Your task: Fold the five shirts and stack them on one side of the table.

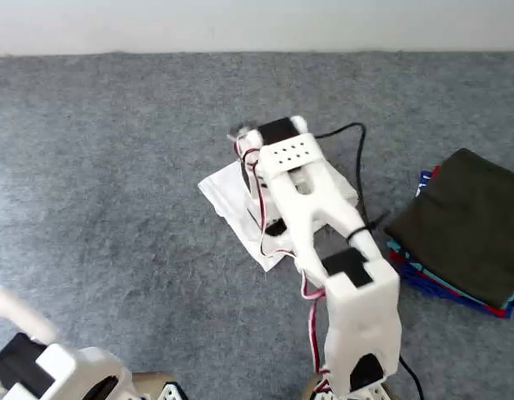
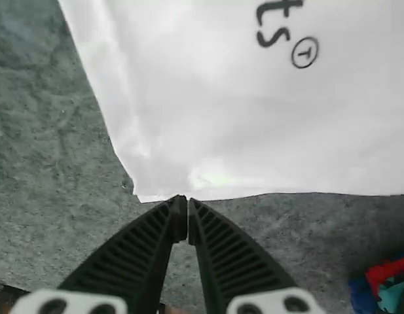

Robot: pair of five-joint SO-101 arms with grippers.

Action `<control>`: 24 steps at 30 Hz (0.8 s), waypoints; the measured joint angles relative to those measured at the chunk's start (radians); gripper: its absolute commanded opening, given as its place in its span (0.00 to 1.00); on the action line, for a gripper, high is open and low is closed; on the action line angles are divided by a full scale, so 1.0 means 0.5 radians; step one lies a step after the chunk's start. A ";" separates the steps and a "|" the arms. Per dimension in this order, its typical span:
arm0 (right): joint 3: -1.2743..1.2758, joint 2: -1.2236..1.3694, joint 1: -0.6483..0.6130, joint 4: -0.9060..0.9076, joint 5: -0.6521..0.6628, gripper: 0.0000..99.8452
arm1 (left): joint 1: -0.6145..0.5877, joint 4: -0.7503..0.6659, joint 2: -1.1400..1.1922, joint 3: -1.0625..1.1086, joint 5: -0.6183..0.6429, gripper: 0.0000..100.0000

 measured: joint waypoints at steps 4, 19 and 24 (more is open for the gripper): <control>0.031 -0.058 0.003 -0.055 0.000 0.01 | 0.000 -0.009 0.000 0.000 0.000 0.02; -0.199 -0.252 0.264 0.006 -0.586 0.01 | 0.000 -0.098 0.000 0.000 0.000 0.02; -0.061 -0.430 0.322 0.006 -1.132 0.01 | 0.000 -0.098 0.000 0.000 0.000 0.02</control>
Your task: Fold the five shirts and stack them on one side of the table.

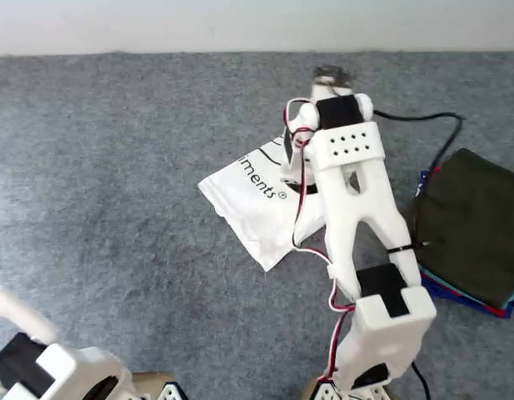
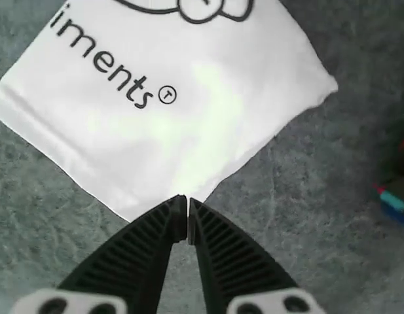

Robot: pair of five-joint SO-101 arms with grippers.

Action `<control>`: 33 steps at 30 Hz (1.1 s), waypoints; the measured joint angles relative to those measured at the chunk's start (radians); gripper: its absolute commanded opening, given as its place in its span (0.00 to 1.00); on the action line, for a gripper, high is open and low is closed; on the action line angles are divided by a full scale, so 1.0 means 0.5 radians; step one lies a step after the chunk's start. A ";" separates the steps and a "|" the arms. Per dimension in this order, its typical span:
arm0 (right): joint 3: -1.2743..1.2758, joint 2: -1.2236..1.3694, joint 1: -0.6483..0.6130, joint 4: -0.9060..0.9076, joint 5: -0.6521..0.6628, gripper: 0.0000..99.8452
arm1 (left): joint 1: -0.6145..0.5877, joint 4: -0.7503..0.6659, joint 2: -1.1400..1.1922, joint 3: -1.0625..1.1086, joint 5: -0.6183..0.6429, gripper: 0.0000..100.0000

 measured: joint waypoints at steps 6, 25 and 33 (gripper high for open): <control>0.068 -0.025 -0.138 -0.015 -0.562 0.31 | 0.000 0.000 0.000 0.000 0.000 0.02; 0.074 0.727 -0.209 -0.948 -1.215 0.48 | 0.000 0.000 0.000 0.006 0.000 0.02; 0.068 0.951 -0.107 -1.102 -1.209 0.48 | 0.000 -0.083 0.000 0.040 0.000 0.02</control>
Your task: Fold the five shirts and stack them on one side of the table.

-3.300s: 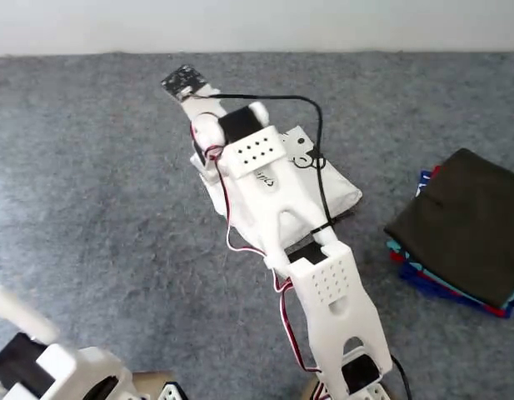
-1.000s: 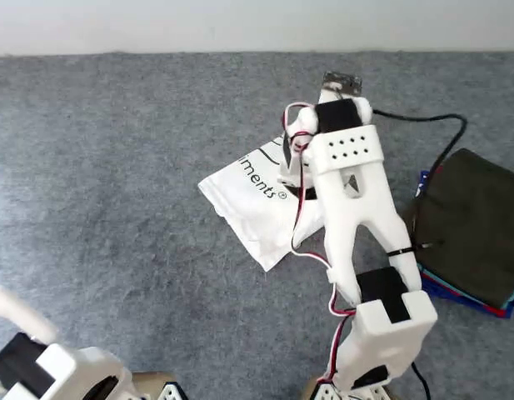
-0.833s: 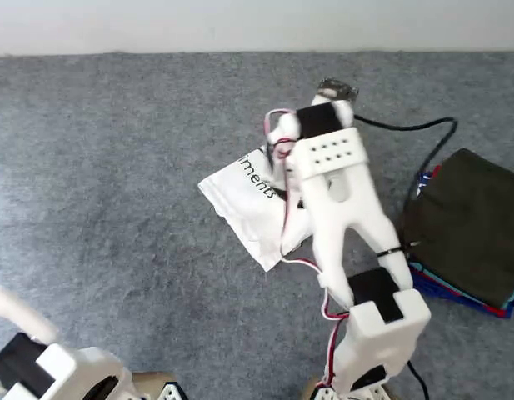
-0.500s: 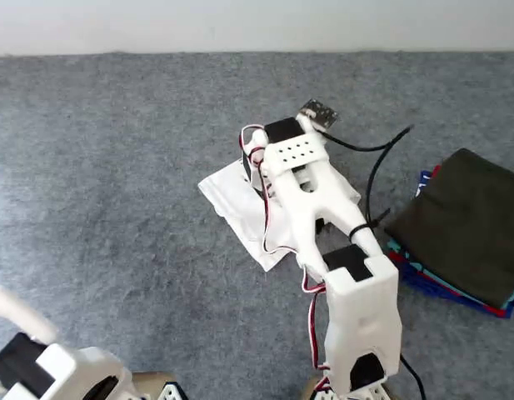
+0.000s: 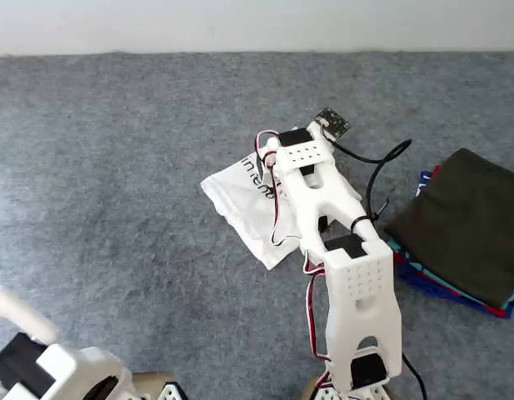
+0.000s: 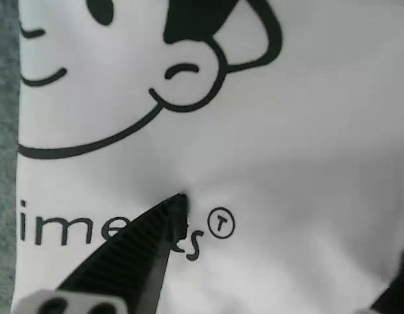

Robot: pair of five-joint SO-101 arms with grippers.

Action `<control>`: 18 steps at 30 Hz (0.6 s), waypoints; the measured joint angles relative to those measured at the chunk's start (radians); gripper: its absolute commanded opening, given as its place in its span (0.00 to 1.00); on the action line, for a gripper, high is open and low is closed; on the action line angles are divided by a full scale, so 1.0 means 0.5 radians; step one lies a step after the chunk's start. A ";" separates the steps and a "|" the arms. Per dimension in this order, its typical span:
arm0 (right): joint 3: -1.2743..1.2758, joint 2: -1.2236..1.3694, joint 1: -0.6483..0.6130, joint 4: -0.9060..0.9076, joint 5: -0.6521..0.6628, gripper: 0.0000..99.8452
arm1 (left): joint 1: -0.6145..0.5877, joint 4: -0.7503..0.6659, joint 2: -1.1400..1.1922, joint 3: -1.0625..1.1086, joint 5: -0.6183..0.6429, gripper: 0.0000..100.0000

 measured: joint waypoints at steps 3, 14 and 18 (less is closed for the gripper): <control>-0.021 0.037 0.015 0.003 0.000 0.40 | 0.000 -0.025 0.000 0.015 0.000 0.02; -0.021 0.052 0.199 0.178 0.040 0.02 | 0.000 -0.028 0.000 0.015 -0.089 0.02; -0.071 0.043 0.279 0.298 0.230 0.01 | 0.000 -0.028 0.000 0.015 -0.120 0.02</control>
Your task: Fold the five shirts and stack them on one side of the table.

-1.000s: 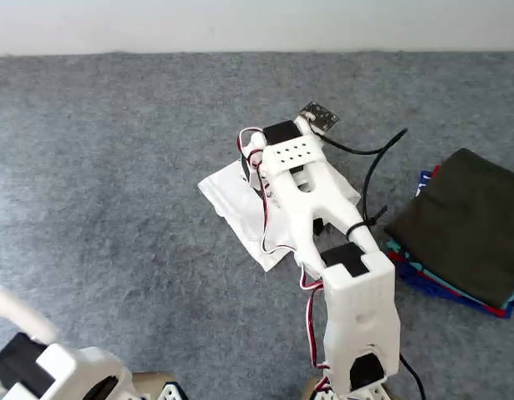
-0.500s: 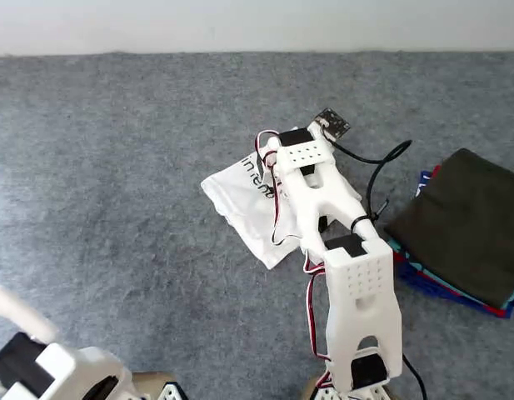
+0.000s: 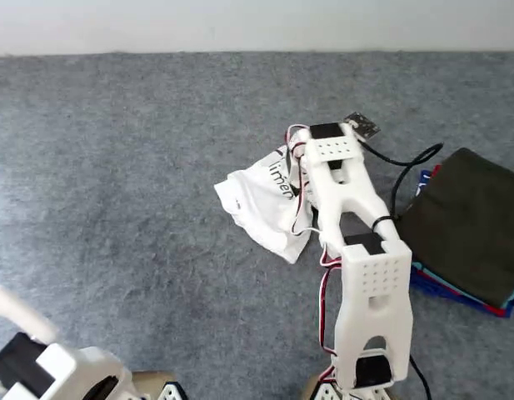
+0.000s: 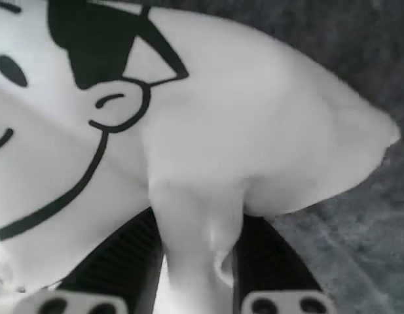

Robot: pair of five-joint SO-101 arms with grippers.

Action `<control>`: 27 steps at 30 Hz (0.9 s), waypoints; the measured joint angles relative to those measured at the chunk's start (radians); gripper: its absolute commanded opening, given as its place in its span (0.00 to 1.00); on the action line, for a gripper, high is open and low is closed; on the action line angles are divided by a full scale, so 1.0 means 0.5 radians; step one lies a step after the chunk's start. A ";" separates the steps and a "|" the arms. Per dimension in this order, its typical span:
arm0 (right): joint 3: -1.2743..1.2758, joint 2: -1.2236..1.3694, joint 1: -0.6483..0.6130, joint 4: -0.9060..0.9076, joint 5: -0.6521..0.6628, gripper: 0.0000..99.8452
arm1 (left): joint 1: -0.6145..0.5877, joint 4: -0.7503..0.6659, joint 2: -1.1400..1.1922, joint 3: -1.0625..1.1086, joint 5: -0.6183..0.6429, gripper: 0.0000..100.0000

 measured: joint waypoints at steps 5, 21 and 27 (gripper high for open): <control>-0.086 -0.071 0.012 0.209 0.212 0.01 | 0.000 0.000 0.000 0.000 -0.006 0.02; -0.083 -1.135 0.080 0.666 1.059 0.01 | 0.000 0.000 0.000 0.000 -0.006 0.02; -0.083 -1.501 0.338 0.804 1.356 0.01 | 0.000 0.000 0.000 0.000 -0.006 0.02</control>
